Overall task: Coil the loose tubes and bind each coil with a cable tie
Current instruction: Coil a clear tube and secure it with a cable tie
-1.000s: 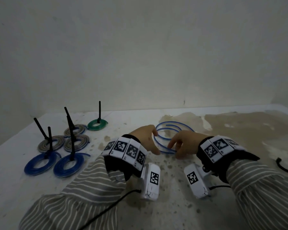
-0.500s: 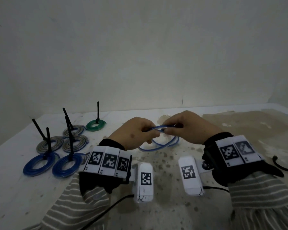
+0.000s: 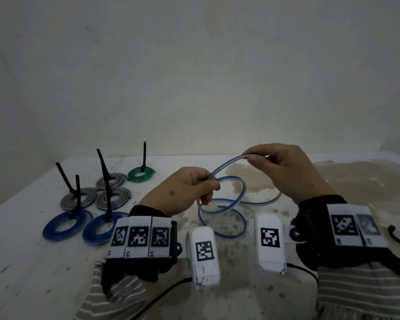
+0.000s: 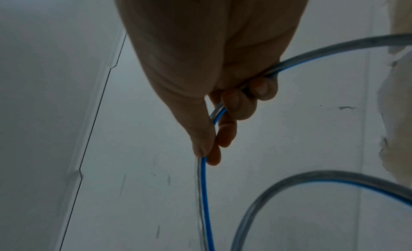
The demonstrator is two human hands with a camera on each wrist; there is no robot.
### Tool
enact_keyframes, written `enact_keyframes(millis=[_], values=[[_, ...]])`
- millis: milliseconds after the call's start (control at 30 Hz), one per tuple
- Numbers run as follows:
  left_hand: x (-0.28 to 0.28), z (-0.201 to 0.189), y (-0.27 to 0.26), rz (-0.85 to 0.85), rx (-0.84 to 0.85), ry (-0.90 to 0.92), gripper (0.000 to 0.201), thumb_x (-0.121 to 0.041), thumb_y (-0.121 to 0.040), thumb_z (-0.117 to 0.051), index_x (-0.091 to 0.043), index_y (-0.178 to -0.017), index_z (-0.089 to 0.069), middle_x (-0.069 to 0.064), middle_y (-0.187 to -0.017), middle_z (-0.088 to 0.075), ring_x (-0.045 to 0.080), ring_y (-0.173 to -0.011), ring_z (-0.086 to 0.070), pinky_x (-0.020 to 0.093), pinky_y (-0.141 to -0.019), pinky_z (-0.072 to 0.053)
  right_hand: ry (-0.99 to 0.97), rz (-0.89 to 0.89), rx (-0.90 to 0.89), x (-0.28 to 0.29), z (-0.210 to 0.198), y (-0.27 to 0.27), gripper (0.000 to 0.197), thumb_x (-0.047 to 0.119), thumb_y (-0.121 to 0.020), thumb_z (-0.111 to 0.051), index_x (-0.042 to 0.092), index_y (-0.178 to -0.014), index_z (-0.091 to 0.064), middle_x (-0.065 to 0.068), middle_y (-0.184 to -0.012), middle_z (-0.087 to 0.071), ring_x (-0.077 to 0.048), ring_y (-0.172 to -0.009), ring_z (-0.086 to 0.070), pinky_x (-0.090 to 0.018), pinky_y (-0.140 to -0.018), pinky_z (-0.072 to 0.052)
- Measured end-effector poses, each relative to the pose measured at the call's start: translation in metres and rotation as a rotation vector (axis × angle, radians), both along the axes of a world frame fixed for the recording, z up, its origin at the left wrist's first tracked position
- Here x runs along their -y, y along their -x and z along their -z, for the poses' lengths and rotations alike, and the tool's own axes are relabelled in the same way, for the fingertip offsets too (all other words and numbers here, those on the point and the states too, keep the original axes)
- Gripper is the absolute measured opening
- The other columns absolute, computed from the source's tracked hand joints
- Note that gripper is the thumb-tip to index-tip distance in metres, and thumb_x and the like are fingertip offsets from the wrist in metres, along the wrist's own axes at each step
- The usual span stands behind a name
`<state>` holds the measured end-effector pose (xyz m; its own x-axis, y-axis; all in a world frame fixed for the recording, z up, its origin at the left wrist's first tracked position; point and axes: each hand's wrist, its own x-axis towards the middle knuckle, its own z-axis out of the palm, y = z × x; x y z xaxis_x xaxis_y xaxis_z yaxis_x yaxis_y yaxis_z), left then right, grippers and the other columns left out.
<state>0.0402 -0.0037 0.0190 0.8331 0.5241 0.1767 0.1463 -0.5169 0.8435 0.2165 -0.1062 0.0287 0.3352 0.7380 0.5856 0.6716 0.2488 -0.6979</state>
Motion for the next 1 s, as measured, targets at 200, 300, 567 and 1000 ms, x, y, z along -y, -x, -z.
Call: enact_keyframes(millis=[200,300,567,1000], values=[[0.002,-0.001,0.007,0.020,0.015,0.100,0.017,-0.007,-0.093,-0.048,-0.012,-0.083,-0.060,-0.010,-0.050,-0.053,-0.002,-0.046,-0.048,0.006,-0.049,-0.038,0.000,0.039,-0.092,0.002,0.004,-0.004,0.025,0.010,-0.086,-0.061,0.031,-0.073,-0.066,0.020,-0.059,-0.060,0.001,-0.054,-0.049,-0.007,-0.054,-0.036],[0.002,0.001,0.011,-0.044,-0.022,0.061,0.020,-0.015,-0.094,-0.048,-0.013,-0.078,-0.061,-0.008,-0.051,-0.054,0.001,-0.047,-0.049,0.009,-0.052,-0.039,-0.002,0.054,-0.143,0.004,0.005,0.002,0.022,0.008,-0.087,-0.059,0.025,-0.078,-0.068,0.014,-0.049,-0.050,-0.002,-0.044,-0.040,-0.007,-0.046,-0.030],[0.025,0.014,0.010,-0.184,0.266,0.234,0.027,-0.010,-0.099,-0.032,-0.011,-0.081,-0.052,0.000,-0.065,-0.052,0.005,-0.045,-0.044,0.028,-0.060,-0.044,0.274,0.018,-0.068,0.017,0.000,0.028,0.011,0.008,-0.085,-0.054,0.014,-0.079,-0.061,-0.002,-0.076,-0.065,-0.017,-0.070,-0.060,-0.035,-0.073,-0.050],[0.041,0.017,0.024,0.126,0.067,0.141,0.024,0.008,-0.086,-0.052,-0.011,-0.096,-0.061,0.001,-0.072,-0.070,0.020,-0.077,-0.068,0.023,-0.065,-0.052,0.091,-0.113,0.041,0.028,0.024,0.044,0.011,0.011,-0.087,-0.059,0.018,-0.085,-0.067,0.011,-0.067,-0.060,-0.001,-0.063,-0.055,-0.009,-0.062,-0.040]])
